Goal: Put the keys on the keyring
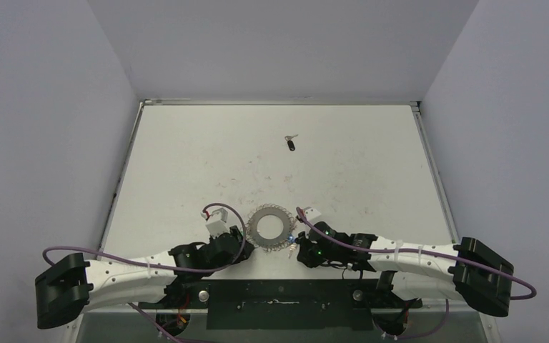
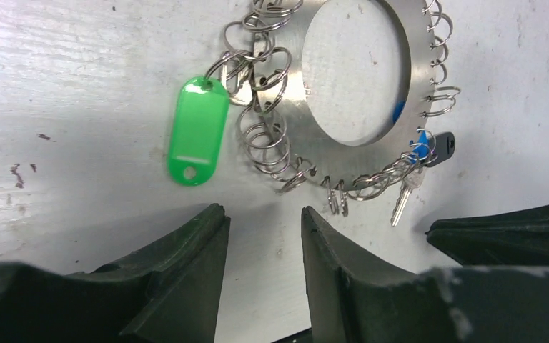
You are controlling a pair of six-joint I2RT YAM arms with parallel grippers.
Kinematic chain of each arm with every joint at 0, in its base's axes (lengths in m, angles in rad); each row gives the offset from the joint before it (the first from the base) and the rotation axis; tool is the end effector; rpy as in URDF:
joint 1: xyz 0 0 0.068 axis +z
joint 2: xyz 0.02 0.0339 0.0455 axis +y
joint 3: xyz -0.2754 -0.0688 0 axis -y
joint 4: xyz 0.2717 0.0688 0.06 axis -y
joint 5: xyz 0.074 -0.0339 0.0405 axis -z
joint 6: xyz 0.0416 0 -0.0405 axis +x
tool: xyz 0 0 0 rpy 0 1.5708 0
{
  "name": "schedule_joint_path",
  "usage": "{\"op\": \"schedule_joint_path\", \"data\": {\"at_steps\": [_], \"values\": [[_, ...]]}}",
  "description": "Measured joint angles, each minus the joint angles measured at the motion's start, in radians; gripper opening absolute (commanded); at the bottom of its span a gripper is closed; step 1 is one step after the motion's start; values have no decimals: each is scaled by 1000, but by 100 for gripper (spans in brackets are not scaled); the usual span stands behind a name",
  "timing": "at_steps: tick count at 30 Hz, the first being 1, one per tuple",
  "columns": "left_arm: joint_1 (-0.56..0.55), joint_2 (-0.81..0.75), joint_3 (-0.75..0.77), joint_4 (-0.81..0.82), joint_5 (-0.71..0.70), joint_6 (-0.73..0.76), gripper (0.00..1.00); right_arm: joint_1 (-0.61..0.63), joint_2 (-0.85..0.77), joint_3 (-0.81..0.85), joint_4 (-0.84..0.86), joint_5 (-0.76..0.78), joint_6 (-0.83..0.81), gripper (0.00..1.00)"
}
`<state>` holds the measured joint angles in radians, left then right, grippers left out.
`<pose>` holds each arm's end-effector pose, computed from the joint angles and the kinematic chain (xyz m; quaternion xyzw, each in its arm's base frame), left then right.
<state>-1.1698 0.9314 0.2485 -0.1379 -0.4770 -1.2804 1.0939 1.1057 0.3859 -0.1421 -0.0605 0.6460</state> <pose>0.0878 -0.1582 0.1284 -0.1364 0.8980 -0.2604 0.3274 0.0967 0.1926 0.1380 -0.2184 0.9117 0.2834 0.2020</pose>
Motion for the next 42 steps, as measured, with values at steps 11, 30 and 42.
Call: {"op": "schedule_joint_path", "data": {"at_steps": [11,30,42], "values": [[2,24,-37,126,86,43,33,1,39,8,4,0,-3,8],[2,222,10,277,115,-58,18,6,39,10,3,5,-3,12],[2,197,-25,315,104,-97,18,6,51,10,4,5,-3,13]]}}
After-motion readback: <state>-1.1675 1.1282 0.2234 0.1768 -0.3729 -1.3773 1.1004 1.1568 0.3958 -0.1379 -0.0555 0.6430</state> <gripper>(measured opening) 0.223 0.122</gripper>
